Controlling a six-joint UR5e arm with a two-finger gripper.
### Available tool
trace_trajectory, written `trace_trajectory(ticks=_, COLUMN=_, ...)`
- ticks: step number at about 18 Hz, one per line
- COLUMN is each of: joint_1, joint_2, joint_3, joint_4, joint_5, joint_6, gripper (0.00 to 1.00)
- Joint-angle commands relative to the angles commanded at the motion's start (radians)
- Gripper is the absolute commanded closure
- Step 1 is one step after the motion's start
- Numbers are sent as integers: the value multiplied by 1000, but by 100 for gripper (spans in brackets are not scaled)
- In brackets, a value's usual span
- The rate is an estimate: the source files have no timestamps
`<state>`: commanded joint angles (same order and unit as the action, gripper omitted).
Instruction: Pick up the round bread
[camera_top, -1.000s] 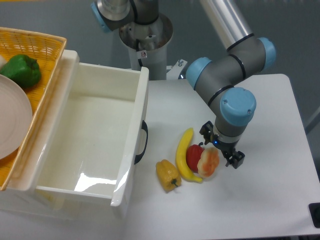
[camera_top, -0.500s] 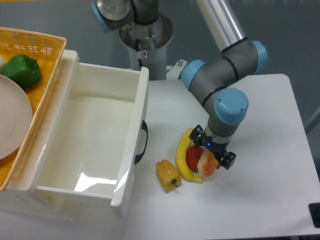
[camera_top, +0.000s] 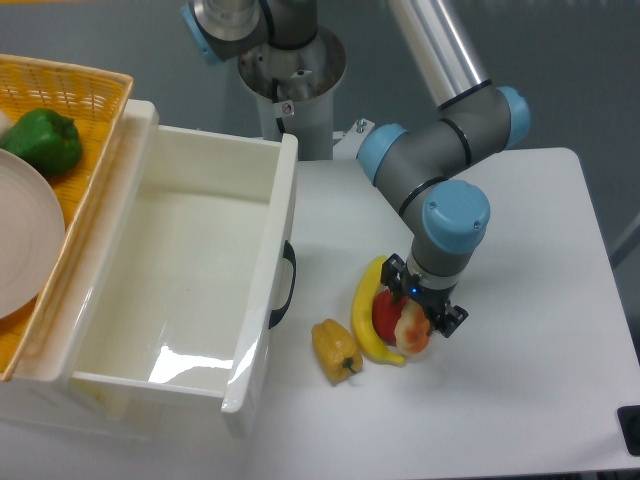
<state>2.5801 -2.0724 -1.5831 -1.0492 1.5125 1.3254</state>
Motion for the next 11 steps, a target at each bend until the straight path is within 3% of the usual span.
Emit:
trace_trajectory(ticks=3, joint_1=0, joint_2=0, joint_3=5, joint_4=2, joint_5=0, joint_6=2, gripper=81)
trace_trajectory(ticks=5, joint_1=5, joint_2=0, joint_3=15, joint_4=2, joint_5=0, joint_6=2, gripper=95)
trace_trajectory(ticks=6, joint_1=6, joint_2=0, joint_3=21, joint_4=2, joint_5=0, joint_6=2, gripper=99)
trace_trajectory(ticks=11, joint_1=14, joint_2=0, joint_3=51, joint_4=-3, joint_5=2, joint_6=5, gripper=100)
